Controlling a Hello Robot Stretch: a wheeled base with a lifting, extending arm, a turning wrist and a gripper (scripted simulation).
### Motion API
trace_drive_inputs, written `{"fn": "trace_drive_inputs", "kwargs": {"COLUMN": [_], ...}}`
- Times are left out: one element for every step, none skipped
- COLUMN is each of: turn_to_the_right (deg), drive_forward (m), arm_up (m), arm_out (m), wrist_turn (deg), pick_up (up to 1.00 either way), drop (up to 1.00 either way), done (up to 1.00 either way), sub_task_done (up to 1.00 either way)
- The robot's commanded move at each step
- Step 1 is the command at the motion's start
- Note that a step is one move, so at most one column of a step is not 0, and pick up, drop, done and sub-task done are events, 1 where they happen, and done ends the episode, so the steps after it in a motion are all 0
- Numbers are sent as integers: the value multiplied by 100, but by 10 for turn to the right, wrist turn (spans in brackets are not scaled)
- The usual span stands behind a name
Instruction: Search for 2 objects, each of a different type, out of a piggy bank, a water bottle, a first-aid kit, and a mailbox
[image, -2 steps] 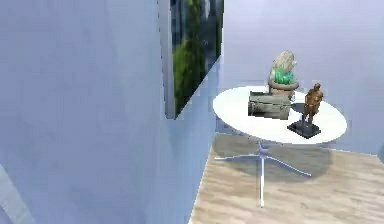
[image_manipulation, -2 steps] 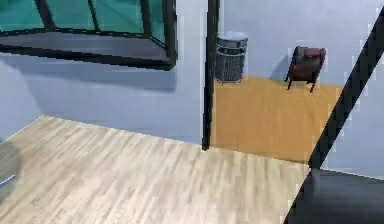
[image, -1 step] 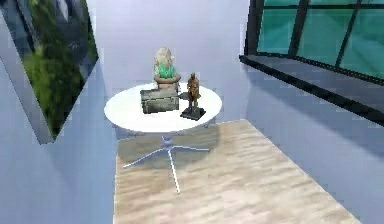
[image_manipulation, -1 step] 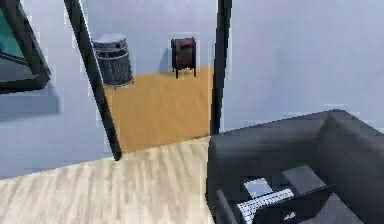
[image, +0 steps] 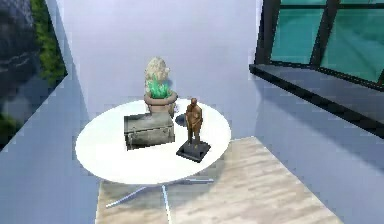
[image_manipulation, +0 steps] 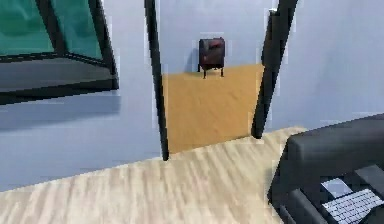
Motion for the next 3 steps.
{"fn": "trace_drive_inputs", "kwargs": {"turn_to_the_right": [-120, 0, 0], "drive_forward": [0, 30, 0], "arm_up": [0, 0, 0], "arm_out": [0, 0, 0], "wrist_turn": [0, 0, 0], "pick_up": [0, 0, 0], "drop": [0, 0, 0], "done": [0, 0, 0], "sub_task_done": [0, 0, 100]}}
